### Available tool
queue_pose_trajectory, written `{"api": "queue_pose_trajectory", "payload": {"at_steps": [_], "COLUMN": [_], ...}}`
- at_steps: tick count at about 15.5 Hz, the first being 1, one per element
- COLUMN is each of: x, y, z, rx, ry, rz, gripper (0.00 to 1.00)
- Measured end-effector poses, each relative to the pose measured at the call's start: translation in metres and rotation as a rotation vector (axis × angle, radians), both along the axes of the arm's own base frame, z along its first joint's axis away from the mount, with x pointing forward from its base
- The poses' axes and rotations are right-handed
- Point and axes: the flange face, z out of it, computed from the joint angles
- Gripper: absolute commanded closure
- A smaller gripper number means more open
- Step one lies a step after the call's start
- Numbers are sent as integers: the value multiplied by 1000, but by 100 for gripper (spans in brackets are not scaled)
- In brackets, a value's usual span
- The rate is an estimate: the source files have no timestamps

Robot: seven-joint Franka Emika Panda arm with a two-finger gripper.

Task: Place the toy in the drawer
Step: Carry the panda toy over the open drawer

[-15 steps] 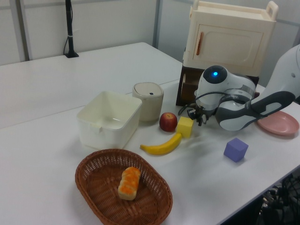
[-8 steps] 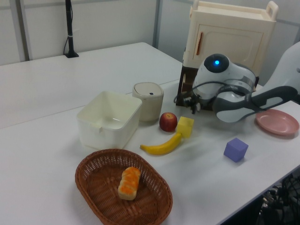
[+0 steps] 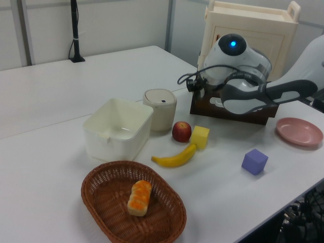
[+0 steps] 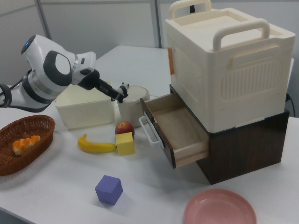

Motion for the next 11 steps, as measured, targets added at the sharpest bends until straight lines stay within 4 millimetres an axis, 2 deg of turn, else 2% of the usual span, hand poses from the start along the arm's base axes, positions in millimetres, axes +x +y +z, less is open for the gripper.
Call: {"api": "queue_pose_trajectory", "payload": {"at_steps": [2,4,8,11], "x": [5,8,11,8], "y": [-8,-23,-77,-114], "z": [13,24,37,39], "rx": [25,43,57,61], "ry": [-15,-15,3,26], "rz": [-15,-21,-40,-47], "gripper": [100,100,100,100]}}
